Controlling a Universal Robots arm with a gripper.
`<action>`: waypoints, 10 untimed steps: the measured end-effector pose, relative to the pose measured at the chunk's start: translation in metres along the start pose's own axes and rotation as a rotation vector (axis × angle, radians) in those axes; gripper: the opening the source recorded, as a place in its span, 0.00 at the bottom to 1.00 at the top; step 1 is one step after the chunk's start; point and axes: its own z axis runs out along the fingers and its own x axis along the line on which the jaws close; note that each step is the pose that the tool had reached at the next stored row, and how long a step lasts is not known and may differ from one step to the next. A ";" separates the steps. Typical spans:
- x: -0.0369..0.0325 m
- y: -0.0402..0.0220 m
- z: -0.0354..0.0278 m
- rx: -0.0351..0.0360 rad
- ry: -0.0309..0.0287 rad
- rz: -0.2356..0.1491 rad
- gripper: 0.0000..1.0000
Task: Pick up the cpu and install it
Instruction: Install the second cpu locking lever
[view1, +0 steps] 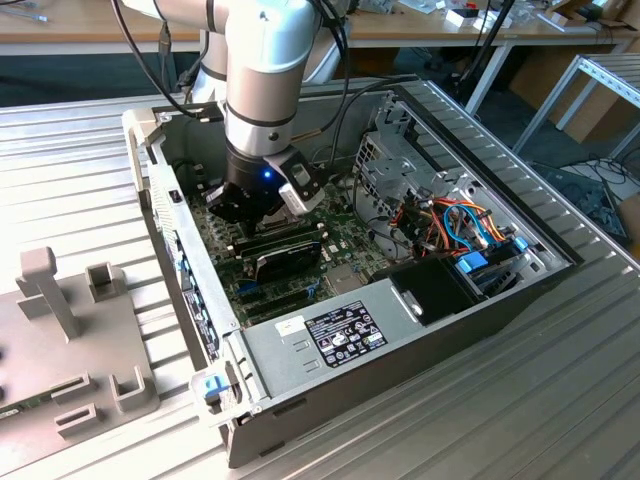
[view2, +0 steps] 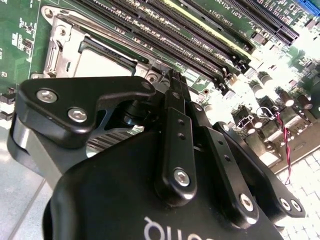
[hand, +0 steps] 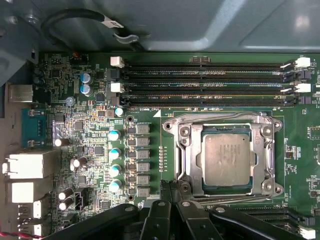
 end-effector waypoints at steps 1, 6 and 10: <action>0.0000 0.0001 -0.0016 -0.0001 -0.0001 0.000 0.11; -0.0001 0.0002 -0.0024 -0.0003 -0.0002 0.000 0.11; -0.0001 0.0002 -0.0048 0.0001 0.0001 0.000 0.11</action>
